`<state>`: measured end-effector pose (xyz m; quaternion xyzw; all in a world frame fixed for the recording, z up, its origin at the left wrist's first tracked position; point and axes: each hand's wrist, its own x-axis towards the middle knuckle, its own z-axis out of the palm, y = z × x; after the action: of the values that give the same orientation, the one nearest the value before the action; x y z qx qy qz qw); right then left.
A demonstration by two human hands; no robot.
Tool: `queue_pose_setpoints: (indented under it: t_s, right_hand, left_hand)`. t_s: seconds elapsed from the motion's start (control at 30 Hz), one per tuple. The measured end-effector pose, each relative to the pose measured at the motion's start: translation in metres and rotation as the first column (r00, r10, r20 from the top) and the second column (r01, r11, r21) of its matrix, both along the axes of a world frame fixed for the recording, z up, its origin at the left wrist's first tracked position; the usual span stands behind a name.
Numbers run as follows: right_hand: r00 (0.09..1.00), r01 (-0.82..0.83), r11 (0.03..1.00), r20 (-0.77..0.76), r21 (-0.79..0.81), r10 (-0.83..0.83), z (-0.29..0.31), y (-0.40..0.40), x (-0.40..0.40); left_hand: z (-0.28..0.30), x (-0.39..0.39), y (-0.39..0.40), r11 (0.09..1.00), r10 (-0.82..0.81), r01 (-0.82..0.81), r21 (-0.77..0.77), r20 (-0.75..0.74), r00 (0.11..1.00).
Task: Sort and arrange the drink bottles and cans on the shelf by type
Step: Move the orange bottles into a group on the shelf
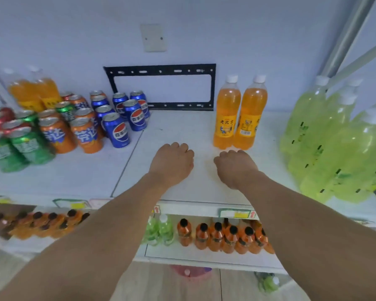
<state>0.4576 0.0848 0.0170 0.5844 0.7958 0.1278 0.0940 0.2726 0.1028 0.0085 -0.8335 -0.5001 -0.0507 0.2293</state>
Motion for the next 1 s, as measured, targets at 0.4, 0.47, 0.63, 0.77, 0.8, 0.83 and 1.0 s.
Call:
queue_pose_setpoints:
  t_s: [0.4,0.47,0.63,0.77,0.8,0.83,1.0]
  right_hand:
    - [0.915,-0.398,0.915,-0.043,0.073,0.401,0.025,-0.055,-0.218]
    - [0.899,-0.432,0.898,-0.042,0.082,0.436,0.029,-0.057,-0.260]
    - [0.874,-0.478,0.874,-0.052,0.085,0.483,0.024,-0.048,-0.364]
    - [0.858,-0.484,0.870,-0.147,0.089,0.492,0.030,-0.039,-0.451]
    - [0.851,-0.478,0.872,-0.193,0.101,0.489,0.034,-0.036,-0.474]
    - [0.844,-0.466,0.877,-0.237,0.116,0.481,0.039,-0.034,-0.496]
    - [0.695,-0.360,0.922,-0.618,0.145,0.369,0.055,-0.008,-0.591]
  left_hand:
    - [0.019,-0.203,-0.129,0.979,0.183,-0.179,0.097,-0.033,0.983]
    - [0.020,-0.242,-0.138,0.969,0.222,-0.217,0.113,-0.032,0.975]
    - [0.024,-0.352,-0.145,0.944,0.287,-0.288,0.159,0.029,0.957]
    - [0.023,-0.445,-0.143,0.927,0.327,-0.337,0.167,0.085,0.941]
    - [0.023,-0.468,-0.141,0.920,0.340,-0.353,0.170,0.105,0.935]
    - [0.024,-0.489,-0.137,0.911,0.356,-0.373,0.177,0.124,0.926]
    - [0.022,-0.567,-0.105,0.863,0.445,-0.485,0.140,0.243,0.862]
